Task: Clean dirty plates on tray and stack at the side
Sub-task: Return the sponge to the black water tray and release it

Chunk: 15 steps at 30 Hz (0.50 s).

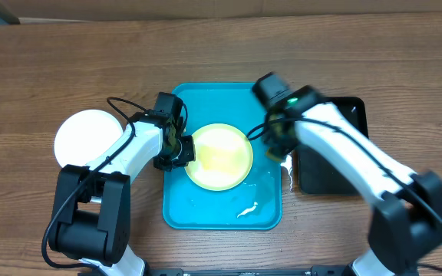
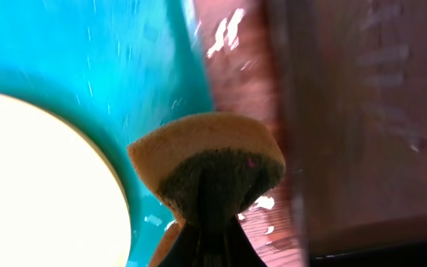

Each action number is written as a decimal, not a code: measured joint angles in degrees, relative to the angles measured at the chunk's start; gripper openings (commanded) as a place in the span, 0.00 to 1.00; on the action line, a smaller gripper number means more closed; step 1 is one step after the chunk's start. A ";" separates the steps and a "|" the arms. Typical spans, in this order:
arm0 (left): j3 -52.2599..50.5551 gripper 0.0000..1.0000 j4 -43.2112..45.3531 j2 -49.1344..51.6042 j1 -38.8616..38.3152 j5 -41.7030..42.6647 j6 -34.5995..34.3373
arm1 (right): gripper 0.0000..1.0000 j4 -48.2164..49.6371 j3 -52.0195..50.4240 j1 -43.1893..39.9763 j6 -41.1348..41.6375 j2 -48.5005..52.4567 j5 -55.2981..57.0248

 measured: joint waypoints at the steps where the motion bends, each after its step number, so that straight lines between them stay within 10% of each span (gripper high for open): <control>1: 0.00 0.04 0.00 0.00 0.00 0.00 0.04 | 0.04 -0.37 0.15 -1.38 -0.17 -1.27 -0.02; 15: 0.04 0.04 0.35 0.00 0.00 0.44 4.33 | 0.13 7.91 -10.88 -22.51 -7.19 -4.83 -4.44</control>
